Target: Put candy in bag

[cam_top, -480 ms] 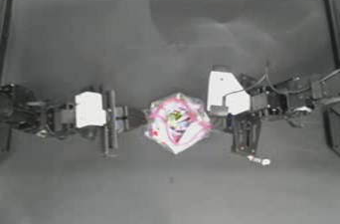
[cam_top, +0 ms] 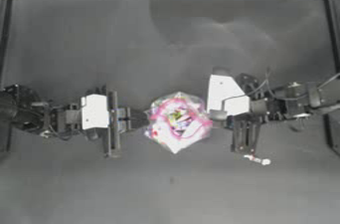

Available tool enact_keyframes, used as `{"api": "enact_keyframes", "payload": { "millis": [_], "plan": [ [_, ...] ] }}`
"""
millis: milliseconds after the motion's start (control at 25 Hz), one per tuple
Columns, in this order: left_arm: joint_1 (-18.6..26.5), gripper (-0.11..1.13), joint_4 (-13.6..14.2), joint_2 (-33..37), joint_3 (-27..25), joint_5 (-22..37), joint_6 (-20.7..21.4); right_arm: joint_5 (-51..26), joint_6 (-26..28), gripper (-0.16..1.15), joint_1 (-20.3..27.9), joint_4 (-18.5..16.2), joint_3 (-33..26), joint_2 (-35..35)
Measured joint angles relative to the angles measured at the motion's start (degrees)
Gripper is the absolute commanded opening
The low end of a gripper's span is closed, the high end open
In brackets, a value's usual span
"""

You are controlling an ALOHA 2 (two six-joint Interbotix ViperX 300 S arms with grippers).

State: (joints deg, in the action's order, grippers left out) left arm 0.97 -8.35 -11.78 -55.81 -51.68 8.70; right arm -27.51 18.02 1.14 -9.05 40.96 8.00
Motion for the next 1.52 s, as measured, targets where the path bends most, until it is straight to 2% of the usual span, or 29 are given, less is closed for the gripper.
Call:
{"api": "enact_keyframes", "payload": {
  "millis": [240,760,1520],
  "plan": [
    [0.1,0.34,-1.5,0.1,0.0,1.1,3.7,0.2,2.5,0.26,-1.4,-1.8,0.0,-0.4],
    [-0.1,0.34,-1.6,4.0,0.0,4.9,8.2,2.1,3.3,0.26,-2.4,-1.5,0.0,-3.4],
    [-1.1,0.34,-1.6,4.0,0.2,7.0,8.6,3.3,4.6,0.26,-2.4,-1.6,0.0,-4.7]
  ]
}}
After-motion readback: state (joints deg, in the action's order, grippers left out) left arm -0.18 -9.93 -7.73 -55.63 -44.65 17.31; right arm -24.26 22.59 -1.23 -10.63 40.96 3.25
